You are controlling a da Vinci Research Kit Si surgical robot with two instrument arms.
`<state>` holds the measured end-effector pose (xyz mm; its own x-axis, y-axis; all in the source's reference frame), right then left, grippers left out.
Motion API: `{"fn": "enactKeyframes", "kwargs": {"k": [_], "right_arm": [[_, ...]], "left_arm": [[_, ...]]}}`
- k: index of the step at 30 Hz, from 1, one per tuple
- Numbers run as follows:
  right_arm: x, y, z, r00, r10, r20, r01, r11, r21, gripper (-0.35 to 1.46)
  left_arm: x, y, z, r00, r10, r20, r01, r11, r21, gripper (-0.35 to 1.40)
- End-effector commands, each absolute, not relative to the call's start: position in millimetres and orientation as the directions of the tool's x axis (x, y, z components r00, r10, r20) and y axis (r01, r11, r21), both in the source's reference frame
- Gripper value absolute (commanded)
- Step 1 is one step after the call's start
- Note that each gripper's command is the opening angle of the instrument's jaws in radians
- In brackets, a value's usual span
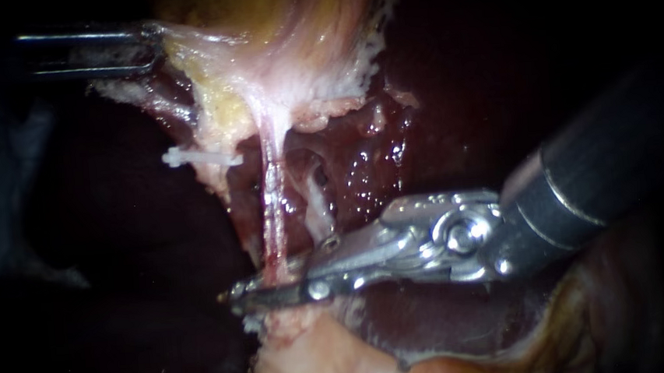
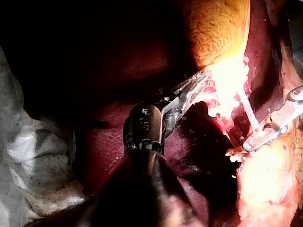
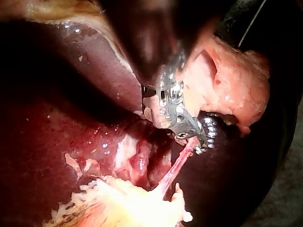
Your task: Going back first clip right tube
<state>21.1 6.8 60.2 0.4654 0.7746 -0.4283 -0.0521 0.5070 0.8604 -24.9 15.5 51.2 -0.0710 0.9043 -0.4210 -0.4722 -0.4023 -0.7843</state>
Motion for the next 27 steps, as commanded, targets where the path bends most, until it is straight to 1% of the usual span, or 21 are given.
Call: {"fn": "enactKeyframes", "kwargs": {"k": [1,3,5,6,7,10,11,13,15,18,22,25,26,27], "right_arm": [[21.1,6.7,60.2,0.466,0.774,-0.428,-0.051,0.507,0.86,-0.35],[21.1,6.7,60.2,0.468,0.773,-0.428,-0.049,0.506,0.861,-0.35],[21.2,6.5,60.4,0.478,0.768,-0.427,-0.026,0.498,0.867,-0.35],[21.3,6.3,60.6,0.477,0.767,-0.429,-0.016,0.496,0.868,-0.15],[21.3,6.2,60.8,0.468,0.769,-0.436,-0.005,0.496,0.869,0.02],[21.6,5.5,61.8,0.428,0.776,-0.463,0.051,0.491,0.87,0.31],[21.8,5.3,62.1,0.42,0.777,-0.469,0.064,0.49,0.869,0.36],[22.1,5.1,62.6,0.416,0.773,-0.478,0.082,0.491,0.867,0.41],[22.2,4.9,62.9,0.416,0.782,-0.465,0.071,0.482,0.874,0.41],[22.1,4.9,63.3,0.412,0.782,-0.468,0.063,0.488,0.871,0.42],[21.9,5.5,64.0,0.386,0.79,-0.477,0.021,0.509,0.861,0.44],[21.7,6.2,64.9,0.358,0.75,-0.557,-0.005,0.598,0.802,0.48],[21.6,6.5,65.2,0.347,0.726,-0.593,-0.018,0.638,0.77,0.49],[21.5,6.7,65.5,0.343,0.711,-0.615,-0.032,0.663,0.748,0.5]], "left_arm": [[-24.9,15.5,51.2,-0.072,0.904,-0.422,-0.472,-0.403,-0.784,-0.35],[-24.9,15.5,51.2,-0.072,0.904,-0.422,-0.472,-0.403,-0.784,-0.35],[-25.0,15.5,51.2,-0.072,0.904,-0.422,-0.472,-0.403,-0.784,-0.35],[-25.0,15.5,51.2,-0.072,0.904,-0.422,-0.472,-0.403,-0.784,-0.35],[-25.0,15.4,51.3,-0.072,0.904,-0.422,-0.472,-0.403,-0.784,-0.35],[-25.0,15.4,51.3,-0.07,0.903,-0.423,-0.475,-0.403,-0.782,-0.35],[-25.0,15.4,51.3,-0.07,0.903,-0.423,-0.475,-0.403,-0.782,-0.35],[-25.0,15.4,51.3,-0.07,0.903,-0.423,-0.475,-0.403,-0.782,-0.35],[-25.0,15.4,51.3,-0.07,0.903,-0.423,-0.475,-0.403,-0.782,-0.35],[-25.0,15.3,51.3,-0.07,0.903,-0.423,-0.475,-0.404,-0.782,-0.35],[-25.0,15.3,51.3,-0.07,0.903,-0.424,-0.475,-0.404,-0.782,-0.35],[-25.0,15.3,51.3,-0.07,0.903,-0.424,-0.475,-0.404,-0.782,-0.35],[-25.0,15.3,51.3,-0.07,0.903,-0.424,-0.475,-0.404,-0.782,-0.35],[-25.0,15.3,51.4,-0.07,0.903,-0.424,-0.475,-0.404,-0.782,-0.35]]}}
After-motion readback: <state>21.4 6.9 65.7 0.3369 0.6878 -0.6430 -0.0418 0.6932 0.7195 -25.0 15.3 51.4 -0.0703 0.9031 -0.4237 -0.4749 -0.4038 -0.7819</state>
